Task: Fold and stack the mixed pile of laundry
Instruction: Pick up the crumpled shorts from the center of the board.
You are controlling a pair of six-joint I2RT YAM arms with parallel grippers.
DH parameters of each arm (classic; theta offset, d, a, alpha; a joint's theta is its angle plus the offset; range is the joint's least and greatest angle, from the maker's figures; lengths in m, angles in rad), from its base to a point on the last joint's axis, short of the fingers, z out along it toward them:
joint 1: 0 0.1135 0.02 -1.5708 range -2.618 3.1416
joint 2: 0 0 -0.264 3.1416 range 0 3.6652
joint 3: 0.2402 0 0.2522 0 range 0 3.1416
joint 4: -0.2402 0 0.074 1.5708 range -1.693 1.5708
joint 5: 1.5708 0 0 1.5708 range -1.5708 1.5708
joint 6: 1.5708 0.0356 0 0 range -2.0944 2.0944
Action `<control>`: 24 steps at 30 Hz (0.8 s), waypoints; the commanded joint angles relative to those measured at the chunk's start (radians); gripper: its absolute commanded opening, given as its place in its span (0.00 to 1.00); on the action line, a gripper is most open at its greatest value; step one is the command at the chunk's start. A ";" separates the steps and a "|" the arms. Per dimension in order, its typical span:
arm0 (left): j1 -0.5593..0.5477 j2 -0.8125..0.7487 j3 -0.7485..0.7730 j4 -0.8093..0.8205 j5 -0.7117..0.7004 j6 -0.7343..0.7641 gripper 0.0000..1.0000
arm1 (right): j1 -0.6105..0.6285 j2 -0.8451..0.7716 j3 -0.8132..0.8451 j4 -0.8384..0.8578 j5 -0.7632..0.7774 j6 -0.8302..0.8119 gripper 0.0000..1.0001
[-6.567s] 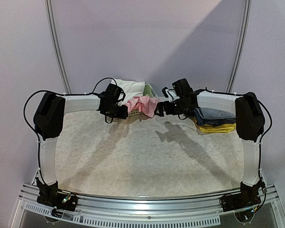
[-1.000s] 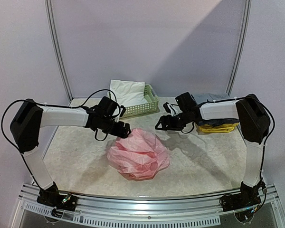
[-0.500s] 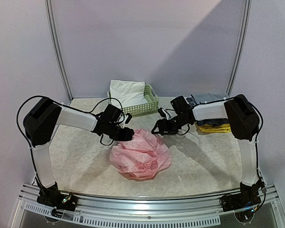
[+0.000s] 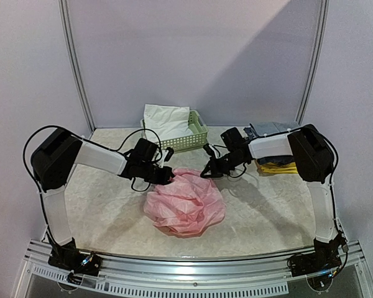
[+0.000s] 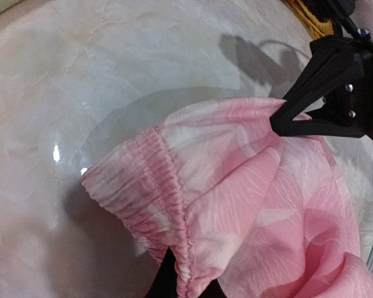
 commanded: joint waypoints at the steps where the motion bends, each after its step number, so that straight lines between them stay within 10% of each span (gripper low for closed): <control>1: -0.022 -0.120 -0.054 -0.018 -0.052 0.022 0.00 | 0.004 -0.070 0.007 -0.035 0.020 -0.016 0.00; 13: -0.093 -0.460 -0.096 -0.172 -0.257 0.070 0.00 | 0.011 -0.421 -0.085 -0.030 0.128 -0.024 0.00; 24: -0.099 -0.620 0.221 -0.466 -0.447 0.222 0.00 | 0.045 -0.546 0.150 -0.152 0.248 -0.056 0.00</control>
